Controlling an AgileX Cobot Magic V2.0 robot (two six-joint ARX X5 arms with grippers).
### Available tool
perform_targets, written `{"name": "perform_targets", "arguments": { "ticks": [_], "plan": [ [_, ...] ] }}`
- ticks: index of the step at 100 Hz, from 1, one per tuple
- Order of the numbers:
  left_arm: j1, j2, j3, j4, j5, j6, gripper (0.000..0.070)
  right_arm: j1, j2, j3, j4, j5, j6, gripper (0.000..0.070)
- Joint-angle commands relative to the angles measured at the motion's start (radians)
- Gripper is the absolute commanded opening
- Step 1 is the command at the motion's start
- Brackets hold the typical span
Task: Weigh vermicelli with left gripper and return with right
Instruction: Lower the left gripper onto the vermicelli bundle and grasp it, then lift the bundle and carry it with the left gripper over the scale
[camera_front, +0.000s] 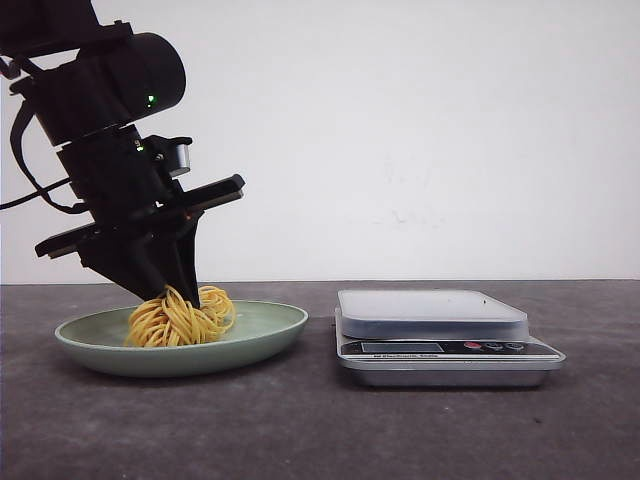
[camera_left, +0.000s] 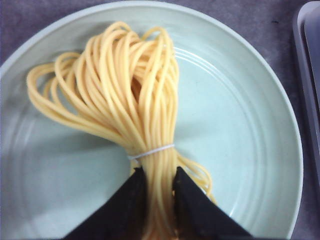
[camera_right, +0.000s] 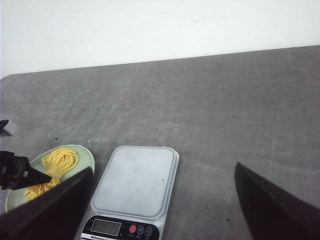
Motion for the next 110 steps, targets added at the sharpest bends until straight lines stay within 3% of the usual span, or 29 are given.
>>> {"name": "perform_targets", "arguments": {
  "ticks": [1,35,46,63,95,110],
  "plan": [
    [-0.003,0.019,0.027,-0.001,0.002,0.018,0.0003,0.003,0.003,0.013,0.005,-0.002,-0.008,0.0553],
    [-0.027,-0.088,0.198,-0.182,0.072,0.079,0.0003,0.004,0.003,0.013,0.002,-0.002,-0.008,0.0553],
    [-0.052,-0.146,0.249,-0.182,0.139,0.063,0.0003,0.004,0.003,0.013,0.000,-0.002,-0.008,0.0553],
    [-0.114,-0.171,0.285,-0.091,0.267,-0.043,0.0003,0.004,0.003,0.013,-0.005,-0.002,-0.007,0.0553],
    [-0.258,-0.026,0.285,0.187,0.229,-0.163,0.0003,0.004,0.003,0.013,-0.020,-0.002,-0.005,0.0553],
    [-0.281,0.063,0.285,0.238,0.204,-0.193,0.0003,0.004,0.003,0.013,-0.021,-0.002,-0.005,0.0553]
  ]
}}
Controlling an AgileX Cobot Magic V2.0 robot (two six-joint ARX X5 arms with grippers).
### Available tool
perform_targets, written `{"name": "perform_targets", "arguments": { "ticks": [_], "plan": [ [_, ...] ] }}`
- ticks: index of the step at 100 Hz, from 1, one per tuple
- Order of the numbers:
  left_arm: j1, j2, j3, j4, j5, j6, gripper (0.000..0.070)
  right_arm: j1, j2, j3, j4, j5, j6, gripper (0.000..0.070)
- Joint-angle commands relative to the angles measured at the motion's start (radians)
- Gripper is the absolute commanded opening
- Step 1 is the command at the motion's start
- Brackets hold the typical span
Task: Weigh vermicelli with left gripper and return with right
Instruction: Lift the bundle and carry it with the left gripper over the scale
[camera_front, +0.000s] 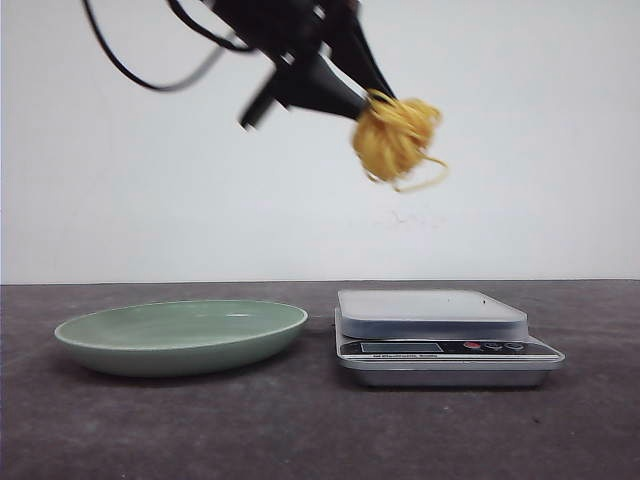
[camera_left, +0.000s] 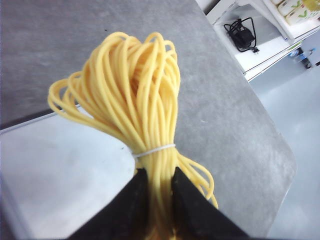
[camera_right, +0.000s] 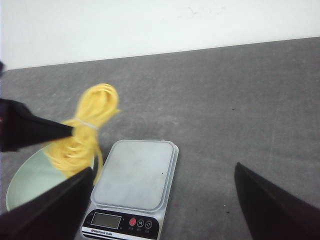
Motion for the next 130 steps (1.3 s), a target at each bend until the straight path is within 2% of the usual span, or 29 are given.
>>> {"name": "perform_targets", "arguments": {
  "ticks": [1,11,52,57,69,76,94,110,118,130],
  "plan": [
    [-0.011,0.045,0.014,0.014,-0.024,-0.026,0.0003,0.003,0.003,0.013,0.003,-0.002,-0.005,0.0553],
    [-0.014,0.095,0.014,0.039,-0.060,-0.022,0.0003,0.003,0.003,0.013,-0.003,-0.002,-0.005,0.0553],
    [-0.011,0.211,0.014,0.053,-0.080,-0.021,0.0010,0.003,0.003,0.013,-0.012,-0.002,-0.006,0.0553],
    [-0.011,0.211,0.014,0.053,-0.080,-0.022,0.0063,0.003,0.003,0.013,-0.013,-0.002,-0.006,0.0553],
    [-0.011,0.211,0.016,0.058,-0.079,-0.022,0.0281,0.003,0.003,0.013,-0.013,-0.002,-0.009,0.0553],
    [-0.010,0.209,0.018,0.056,-0.077,-0.021,0.0367,0.003,0.003,0.013,-0.013,-0.002,-0.009,0.0553],
    [-0.009,0.192,0.051,0.019,-0.037,-0.005,0.0364,0.003,0.003,0.013,-0.014,-0.002,-0.009,0.0554],
    [-0.008,0.093,0.099,-0.048,-0.040,0.070,0.0354,0.003,0.002,0.013,-0.029,-0.002,-0.017,0.0554],
    [0.000,0.002,0.126,-0.104,-0.077,0.137,0.0352,0.003,0.002,0.013,-0.038,-0.002,-0.024,0.0554],
    [0.004,-0.183,0.143,-0.192,-0.192,0.233,0.0351,0.003,0.002,0.013,-0.047,-0.002,-0.025,0.0554]
  ]
}}
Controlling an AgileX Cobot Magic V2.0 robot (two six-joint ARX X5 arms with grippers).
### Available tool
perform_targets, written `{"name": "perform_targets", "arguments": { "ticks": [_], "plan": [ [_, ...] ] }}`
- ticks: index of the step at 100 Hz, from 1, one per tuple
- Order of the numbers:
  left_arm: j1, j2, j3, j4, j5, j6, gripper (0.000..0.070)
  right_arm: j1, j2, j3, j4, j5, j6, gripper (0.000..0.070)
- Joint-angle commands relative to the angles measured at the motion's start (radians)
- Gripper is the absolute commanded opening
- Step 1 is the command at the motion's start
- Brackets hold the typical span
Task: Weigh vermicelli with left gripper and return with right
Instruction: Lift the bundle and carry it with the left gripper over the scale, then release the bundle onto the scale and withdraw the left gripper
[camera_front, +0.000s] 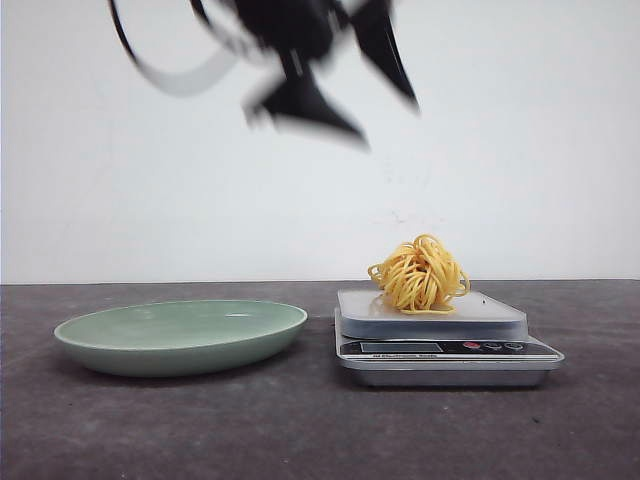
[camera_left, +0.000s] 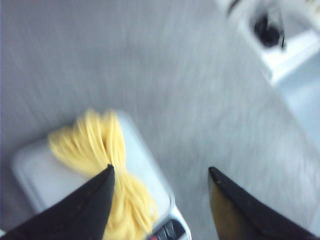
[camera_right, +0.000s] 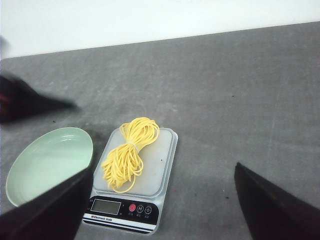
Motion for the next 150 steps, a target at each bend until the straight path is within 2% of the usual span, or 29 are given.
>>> {"name": "perform_targets", "arguments": {
  "ticks": [1,11,17,33,53,58,64,75,95,109,128,150],
  "plan": [
    [-0.003,-0.101,0.024,-0.035,-0.064,0.113,0.0351,0.001,0.002,0.013,0.003,-0.002,-0.016,0.0553],
    [-0.003,-0.251,0.024,-0.122,-0.209,0.216,0.0351,0.001,0.002,0.013,0.004,-0.002,-0.018,0.0554],
    [-0.003,-0.335,0.024,-0.184,-0.285,0.238,0.0352,0.001,0.002,0.013,0.004,-0.002,-0.019,0.0553],
    [-0.003,-0.549,0.024,-0.359,-0.407,0.230,0.0351,0.001,0.002,0.013,0.004,-0.002,-0.022,0.0553],
    [-0.004,-0.796,0.024,-0.560,-0.481,0.204,0.0347,0.001,0.002,0.013,0.005,-0.002,-0.029,0.0554],
    [-0.004,-0.855,0.024,-0.611,-0.513,0.186,0.0327,0.001,0.002,0.013,0.005,-0.002,-0.029,0.0554],
    [-0.004,-0.922,0.024,-0.673,-0.557,0.175,0.0261,0.001,0.002,0.013,0.004,-0.002,-0.029,0.0553],
    [-0.003,-1.029,0.015,-0.777,-0.631,0.153,0.0256,0.001,0.002,0.013,0.005,-0.001,-0.030,0.0553],
    [-0.003,-1.201,-0.079,-0.912,-0.660,0.040,0.0256,0.001,0.003,0.013,0.017,-0.002,-0.030,0.0554],
    [0.005,-1.307,-0.225,-0.920,-0.657,-0.027,0.0257,0.004,0.003,0.013,0.020,-0.002,-0.030,0.0554],
    [0.006,-1.382,-0.408,-0.883,-0.655,-0.045,0.0261,0.025,0.004,0.013,0.032,-0.003,-0.032,0.0554],
    [0.006,-1.384,-0.442,-0.813,-0.655,-0.041,0.0261,0.085,0.033,0.018,0.081,-0.005,-0.031,0.0554]
  ]
}}
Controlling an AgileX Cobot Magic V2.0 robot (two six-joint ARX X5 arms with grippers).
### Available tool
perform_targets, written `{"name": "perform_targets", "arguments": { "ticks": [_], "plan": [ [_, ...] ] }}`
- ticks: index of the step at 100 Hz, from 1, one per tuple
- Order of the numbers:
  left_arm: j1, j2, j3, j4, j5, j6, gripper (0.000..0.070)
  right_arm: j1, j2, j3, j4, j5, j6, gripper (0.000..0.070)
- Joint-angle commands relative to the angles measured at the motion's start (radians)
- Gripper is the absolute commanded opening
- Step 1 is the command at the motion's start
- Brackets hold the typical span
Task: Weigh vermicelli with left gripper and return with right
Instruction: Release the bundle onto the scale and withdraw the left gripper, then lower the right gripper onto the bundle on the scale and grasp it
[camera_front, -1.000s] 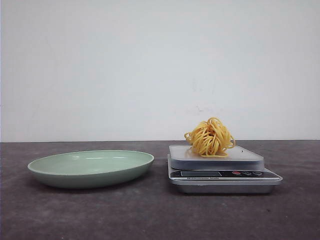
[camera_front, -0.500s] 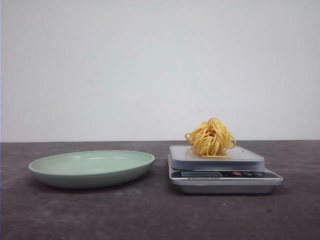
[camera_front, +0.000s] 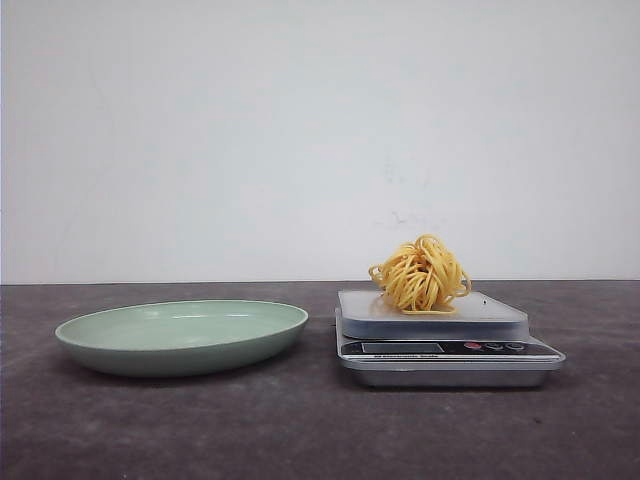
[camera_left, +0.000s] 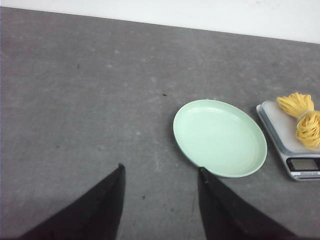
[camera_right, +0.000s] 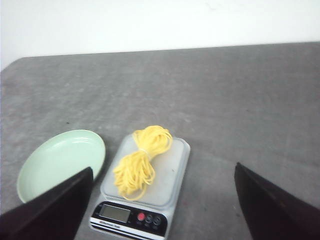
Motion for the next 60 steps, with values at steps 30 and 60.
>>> {"name": "perform_targets", "arguments": {
  "ticks": [30,60],
  "plan": [
    [-0.004,-0.005,0.016,0.033,-0.001,-0.001,0.0261,0.135,0.256,0.131,0.010,0.002,0.030,0.0554],
    [-0.004,-0.005,0.016,0.033,0.000,-0.006,0.0261,0.218,0.600,0.229,0.009,0.023,0.076,0.0554]
  ]
}}
